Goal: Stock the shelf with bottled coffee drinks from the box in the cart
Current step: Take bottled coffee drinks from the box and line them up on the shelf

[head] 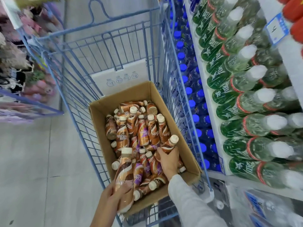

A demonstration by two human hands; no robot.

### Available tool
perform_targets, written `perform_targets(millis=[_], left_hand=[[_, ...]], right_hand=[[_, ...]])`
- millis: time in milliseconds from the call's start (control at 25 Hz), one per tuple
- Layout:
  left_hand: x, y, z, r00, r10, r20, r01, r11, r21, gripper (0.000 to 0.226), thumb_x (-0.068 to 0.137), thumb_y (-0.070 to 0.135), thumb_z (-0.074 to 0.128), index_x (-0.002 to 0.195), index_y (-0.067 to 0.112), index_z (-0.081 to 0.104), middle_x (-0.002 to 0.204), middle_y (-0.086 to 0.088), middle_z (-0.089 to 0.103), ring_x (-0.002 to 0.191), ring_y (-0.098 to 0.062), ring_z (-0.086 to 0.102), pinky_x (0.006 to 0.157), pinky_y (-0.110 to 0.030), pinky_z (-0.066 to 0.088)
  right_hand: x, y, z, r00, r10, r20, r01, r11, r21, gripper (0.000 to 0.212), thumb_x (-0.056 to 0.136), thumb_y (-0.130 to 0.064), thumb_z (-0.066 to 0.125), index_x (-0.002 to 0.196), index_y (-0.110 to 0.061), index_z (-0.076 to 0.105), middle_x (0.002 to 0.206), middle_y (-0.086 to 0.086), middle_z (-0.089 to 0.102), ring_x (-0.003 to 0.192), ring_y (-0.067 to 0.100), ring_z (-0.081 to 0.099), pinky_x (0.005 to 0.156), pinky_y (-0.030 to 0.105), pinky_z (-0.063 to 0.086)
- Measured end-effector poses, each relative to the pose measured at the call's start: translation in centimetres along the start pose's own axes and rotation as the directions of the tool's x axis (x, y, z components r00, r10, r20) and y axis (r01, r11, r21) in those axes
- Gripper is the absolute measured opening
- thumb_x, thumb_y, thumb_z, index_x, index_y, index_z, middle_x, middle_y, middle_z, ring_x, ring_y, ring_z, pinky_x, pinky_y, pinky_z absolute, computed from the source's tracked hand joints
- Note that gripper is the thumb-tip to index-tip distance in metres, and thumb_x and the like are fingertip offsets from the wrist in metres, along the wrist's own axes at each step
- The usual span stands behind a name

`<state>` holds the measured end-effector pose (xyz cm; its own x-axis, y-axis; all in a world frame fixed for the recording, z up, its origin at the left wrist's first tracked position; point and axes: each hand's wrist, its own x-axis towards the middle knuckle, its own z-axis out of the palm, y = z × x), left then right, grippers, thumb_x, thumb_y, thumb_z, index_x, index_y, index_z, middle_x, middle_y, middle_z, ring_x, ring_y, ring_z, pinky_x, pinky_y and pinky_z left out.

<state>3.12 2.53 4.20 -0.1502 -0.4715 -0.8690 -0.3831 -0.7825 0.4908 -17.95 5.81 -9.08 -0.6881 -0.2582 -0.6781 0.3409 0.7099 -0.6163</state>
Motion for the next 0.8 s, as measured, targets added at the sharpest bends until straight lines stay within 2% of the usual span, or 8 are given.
perform_targets(millis=[120, 240, 360, 520, 560, 640, 720, 800], left_hand=[[-2.6, 2.3, 1.5, 0.994, 0.075, 0.083, -0.075, 0.997, -0.008, 0.061, 0.058, 0.042, 0.088, 0.112, 0.016, 0.076, 0.098, -0.005, 0.080, 0.085, -0.019, 0.078, 0.062, -0.021, 0.056], [-5.3, 4.3, 4.3, 0.976, 0.138, 0.167, -0.143, 0.989, 0.021, 0.065, 0.061, 0.050, 0.088, 0.116, 0.022, 0.071, 0.100, 0.002, 0.080, 0.086, -0.017, 0.077, 0.072, -0.031, 0.055], [-9.1, 6.0, 8.4, 0.944, 0.201, 0.262, -0.236, 0.965, 0.110, 0.063, 0.064, 0.056, 0.087, 0.116, 0.026, 0.066, 0.107, 0.011, 0.075, 0.093, -0.015, 0.073, 0.082, -0.032, 0.053], [-16.0, 7.1, 14.5, 0.836, 0.362, 0.413, -0.489, 0.832, 0.262, 0.046, 0.056, 0.072, 0.079, 0.093, 0.047, 0.069, 0.097, 0.037, 0.067, 0.089, 0.009, 0.063, 0.083, -0.030, 0.043], [-17.6, 7.1, 16.1, 0.801, 0.387, 0.457, -0.539, 0.798, 0.269, 0.050, 0.053, 0.075, 0.076, 0.094, 0.049, 0.068, 0.098, 0.035, 0.068, 0.090, 0.008, 0.064, 0.084, -0.032, 0.045], [-21.1, 6.2, 19.8, 0.720, 0.387, 0.577, -0.594, 0.773, 0.224, 0.060, 0.049, 0.070, 0.077, 0.101, 0.040, 0.075, 0.103, 0.007, 0.077, 0.095, -0.016, 0.073, 0.086, -0.041, 0.054], [-24.6, 5.1, 23.3, 0.621, 0.349, 0.702, -0.614, 0.773, 0.160, 0.054, 0.049, 0.059, 0.084, 0.093, 0.027, 0.080, 0.093, -0.014, 0.078, 0.080, -0.029, 0.076, 0.069, -0.036, 0.059], [-28.3, 3.6, 26.7, 0.529, 0.342, 0.776, -0.637, 0.765, 0.096, 0.051, 0.046, 0.055, 0.089, 0.087, 0.025, 0.081, 0.089, -0.016, 0.078, 0.071, -0.028, 0.076, 0.056, -0.030, 0.057]], right_hand=[[-6.9, -1.9, -4.4, 0.996, -0.085, 0.039, 0.079, 0.988, 0.133, 0.066, 0.080, -0.038, 0.081, 0.138, -0.030, 0.050, 0.129, -0.010, 0.061, 0.120, 0.011, 0.059, 0.106, 0.031, 0.043], [-13.5, -4.2, -9.7, 0.982, -0.180, 0.052, 0.163, 0.957, 0.241, 0.063, 0.075, -0.047, 0.083, 0.130, -0.036, 0.055, 0.117, -0.018, 0.068, 0.110, 0.001, 0.064, 0.098, 0.028, 0.050], [-18.8, -5.8, -16.2, 0.973, -0.219, -0.067, 0.229, 0.912, 0.341, 0.052, 0.066, -0.049, 0.081, 0.112, -0.032, 0.063, 0.101, -0.012, 0.075, 0.096, 0.006, 0.071, 0.079, 0.017, 0.052], [-24.8, -5.8, -26.0, 0.927, -0.244, -0.284, 0.349, 0.837, 0.422, 0.047, 0.065, -0.035, 0.079, 0.108, -0.031, 0.062, 0.094, -0.008, 0.076, 0.085, 0.006, 0.073, 0.069, 0.016, 0.054], [-26.2, -5.4, -28.4, 0.904, -0.258, -0.342, 0.392, 0.819, 0.418, 0.045, 0.067, -0.029, 0.080, 0.108, -0.033, 0.061, 0.092, -0.010, 0.076, 0.083, 0.005, 0.072, 0.071, 0.018, 0.054], [-29.3, -3.9, -33.7, 0.847, -0.291, -0.445, 0.475, 0.792, 0.384, 0.043, 0.074, -0.023, 0.081, 0.104, -0.040, 0.057, 0.090, -0.015, 0.074, 0.080, 0.002, 0.071, 0.070, 0.016, 0.051], [-32.5, -2.2, -38.3, 0.785, -0.311, -0.536, 0.539, 0.769, 0.343, 0.040, 0.075, -0.028, 0.080, 0.100, -0.046, 0.054, 0.093, -0.016, 0.073, 0.083, 0.002, 0.070, 0.070, 0.016, 0.050], [-35.9, 0.0, -42.8, 0.720, -0.305, -0.623, 0.584, 0.751, 0.307, 0.038, 0.073, -0.033, 0.080, 0.097, -0.048, 0.054, 0.094, -0.017, 0.072, 0.084, 0.002, 0.069, 0.069, 0.013, 0.050]])
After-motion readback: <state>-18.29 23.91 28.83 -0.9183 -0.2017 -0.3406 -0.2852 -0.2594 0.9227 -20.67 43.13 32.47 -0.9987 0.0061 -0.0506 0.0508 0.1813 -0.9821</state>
